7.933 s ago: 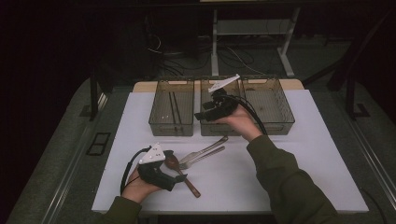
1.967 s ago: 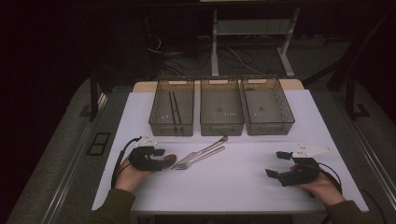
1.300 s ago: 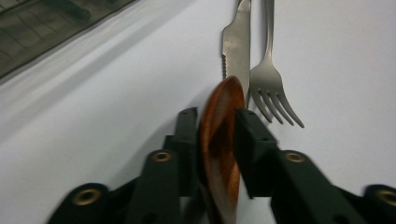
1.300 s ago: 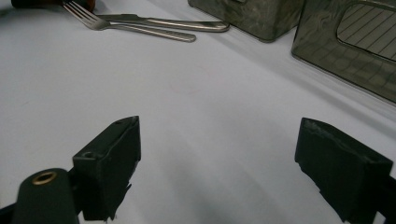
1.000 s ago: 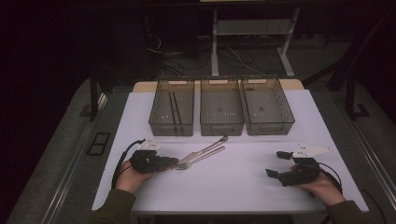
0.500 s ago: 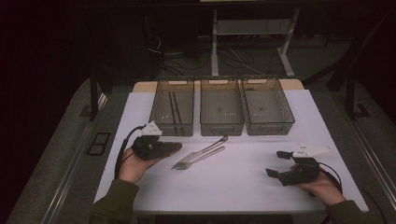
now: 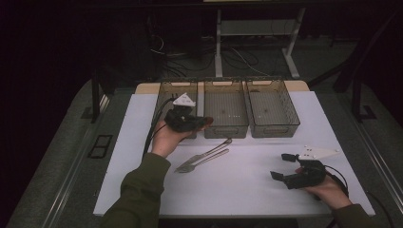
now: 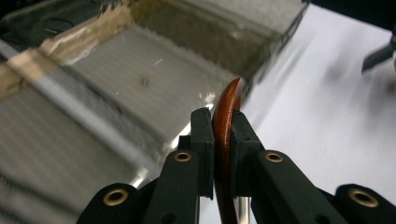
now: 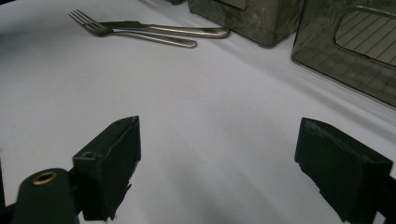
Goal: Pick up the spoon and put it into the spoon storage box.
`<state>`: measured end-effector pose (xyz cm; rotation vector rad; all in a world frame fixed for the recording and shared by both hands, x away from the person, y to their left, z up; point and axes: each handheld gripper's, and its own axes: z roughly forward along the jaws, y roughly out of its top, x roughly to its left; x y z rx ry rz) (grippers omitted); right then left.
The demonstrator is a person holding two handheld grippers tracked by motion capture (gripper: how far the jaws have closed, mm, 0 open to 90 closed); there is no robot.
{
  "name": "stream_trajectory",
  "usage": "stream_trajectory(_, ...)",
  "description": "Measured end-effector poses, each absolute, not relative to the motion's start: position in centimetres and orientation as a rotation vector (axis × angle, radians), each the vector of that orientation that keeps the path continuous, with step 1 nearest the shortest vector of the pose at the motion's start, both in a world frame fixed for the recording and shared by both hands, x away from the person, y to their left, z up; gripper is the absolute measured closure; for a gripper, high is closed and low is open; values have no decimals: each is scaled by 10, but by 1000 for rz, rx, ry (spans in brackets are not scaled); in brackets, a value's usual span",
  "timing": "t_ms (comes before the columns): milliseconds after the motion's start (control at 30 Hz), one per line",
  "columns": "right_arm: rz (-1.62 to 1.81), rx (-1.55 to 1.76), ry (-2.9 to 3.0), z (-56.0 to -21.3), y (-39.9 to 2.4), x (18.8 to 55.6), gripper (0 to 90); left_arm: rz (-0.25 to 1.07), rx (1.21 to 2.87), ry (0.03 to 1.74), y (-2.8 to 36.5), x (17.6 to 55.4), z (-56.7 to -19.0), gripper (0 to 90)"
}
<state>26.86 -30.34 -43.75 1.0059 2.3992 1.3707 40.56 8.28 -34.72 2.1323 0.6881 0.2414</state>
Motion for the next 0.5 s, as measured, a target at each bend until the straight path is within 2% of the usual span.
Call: stream_trajectory(500,1392,994,2390,-436,-303,268,138,247,2133,711,6,477,-348,817)
